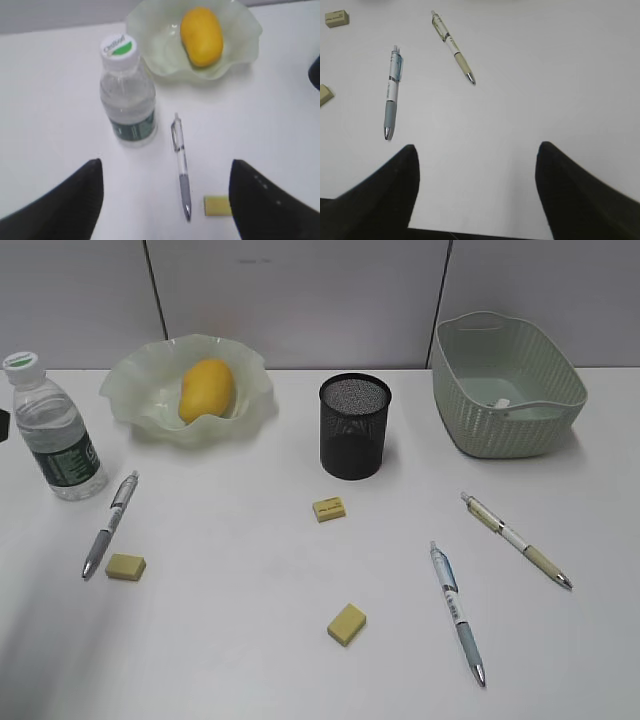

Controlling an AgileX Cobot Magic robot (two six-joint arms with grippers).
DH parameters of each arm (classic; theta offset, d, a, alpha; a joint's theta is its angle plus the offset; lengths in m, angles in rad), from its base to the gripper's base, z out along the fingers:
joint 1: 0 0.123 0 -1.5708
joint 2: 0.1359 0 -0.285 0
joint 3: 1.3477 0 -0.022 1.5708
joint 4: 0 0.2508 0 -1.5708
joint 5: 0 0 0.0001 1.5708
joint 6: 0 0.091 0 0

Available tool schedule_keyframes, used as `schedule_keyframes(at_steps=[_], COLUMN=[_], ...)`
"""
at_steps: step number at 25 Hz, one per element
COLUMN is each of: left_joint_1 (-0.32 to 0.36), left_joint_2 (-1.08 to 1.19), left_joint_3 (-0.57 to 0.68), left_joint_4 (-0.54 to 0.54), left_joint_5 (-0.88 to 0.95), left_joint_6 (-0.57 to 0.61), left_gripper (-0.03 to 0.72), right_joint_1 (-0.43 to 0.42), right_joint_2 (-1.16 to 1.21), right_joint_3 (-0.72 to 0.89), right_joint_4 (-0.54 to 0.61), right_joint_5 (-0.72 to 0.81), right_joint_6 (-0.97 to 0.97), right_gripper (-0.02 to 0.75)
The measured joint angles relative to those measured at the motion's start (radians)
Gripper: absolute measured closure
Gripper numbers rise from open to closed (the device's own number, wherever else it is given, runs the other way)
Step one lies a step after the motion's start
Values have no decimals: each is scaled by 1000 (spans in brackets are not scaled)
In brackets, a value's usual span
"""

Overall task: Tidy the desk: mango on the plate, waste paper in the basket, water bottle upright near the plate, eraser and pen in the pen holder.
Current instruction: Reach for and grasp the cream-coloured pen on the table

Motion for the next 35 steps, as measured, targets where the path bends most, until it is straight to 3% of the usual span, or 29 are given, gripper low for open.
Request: schedule_keyframes(at_steps=[7,11,19,28,35], left_joint_1=[-19,-19,-21,-22,-22], left_joint_2=[-61,-89,-273,-594,-776], left_joint_3=[-215,-248,-239,-30,34], left_joint_4=[-95,-96,-126,-132,-123], left_joint_5=[633,831,872,878,814], left_joint_6=[9,11,25,60,98], left_gripper=[133,160,174,176,176], right_joint_1=[0,0,0,0,0], right_joint_2=[0,0,0,0,0], right_joint_3=[0,0,0,0,0], right_joint_4=[0,0,0,1,1], right_joint_5=[-1,-1,0,-1,-1], right_joint_6=[0,0,0,0,-1], right_gripper=[172,172,172,172,172])
